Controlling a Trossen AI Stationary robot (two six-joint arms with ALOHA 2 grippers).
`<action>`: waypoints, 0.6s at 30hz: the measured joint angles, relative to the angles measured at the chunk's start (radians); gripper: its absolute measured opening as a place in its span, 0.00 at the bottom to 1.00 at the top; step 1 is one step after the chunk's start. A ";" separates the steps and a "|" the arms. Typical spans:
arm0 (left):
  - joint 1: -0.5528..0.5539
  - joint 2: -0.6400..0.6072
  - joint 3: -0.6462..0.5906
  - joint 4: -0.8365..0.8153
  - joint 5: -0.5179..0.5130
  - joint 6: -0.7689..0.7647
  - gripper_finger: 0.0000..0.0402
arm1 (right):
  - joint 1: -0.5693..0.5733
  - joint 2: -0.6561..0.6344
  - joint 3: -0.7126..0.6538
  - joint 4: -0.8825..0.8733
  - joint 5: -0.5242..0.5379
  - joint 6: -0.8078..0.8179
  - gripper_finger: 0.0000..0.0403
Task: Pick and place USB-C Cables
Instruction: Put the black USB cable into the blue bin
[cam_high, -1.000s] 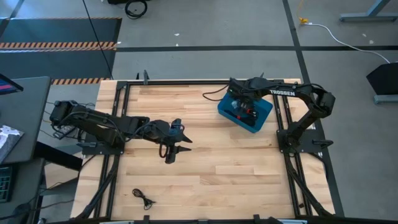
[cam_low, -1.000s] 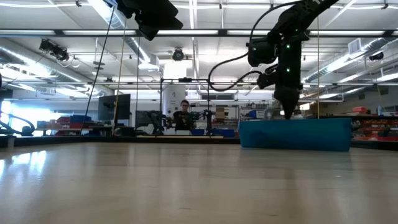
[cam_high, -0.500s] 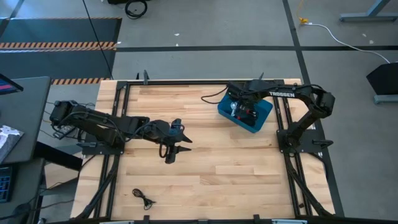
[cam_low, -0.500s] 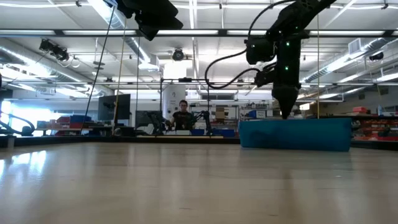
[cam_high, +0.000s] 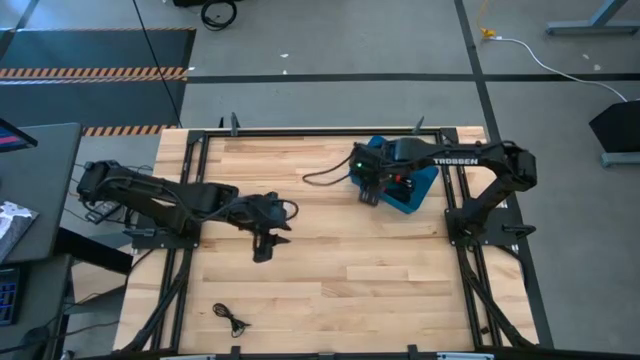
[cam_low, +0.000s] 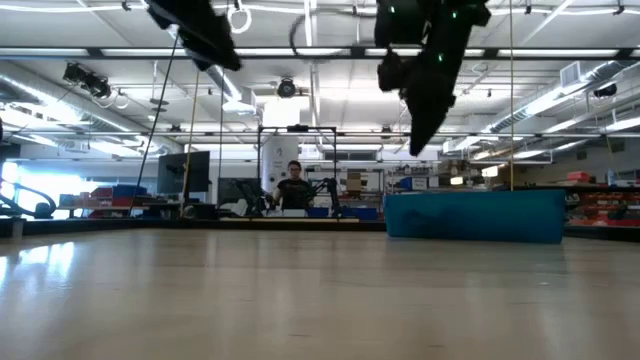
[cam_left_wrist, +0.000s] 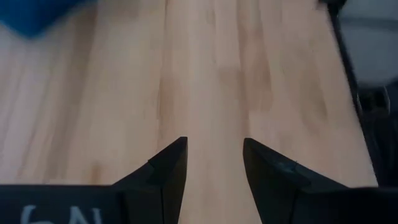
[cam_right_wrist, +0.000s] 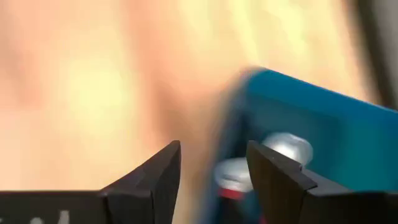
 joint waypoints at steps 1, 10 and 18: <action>-0.016 0.000 0.026 -0.068 -0.001 -0.022 0.41 | 0.023 0.000 0.008 0.009 -0.050 0.009 0.47; -0.255 0.017 0.100 -0.322 0.059 -0.203 0.41 | 0.249 0.000 0.016 0.078 -0.264 0.055 0.47; -0.516 0.118 0.099 -0.405 0.083 -0.311 0.41 | 0.401 0.000 0.016 0.183 -0.263 0.123 0.47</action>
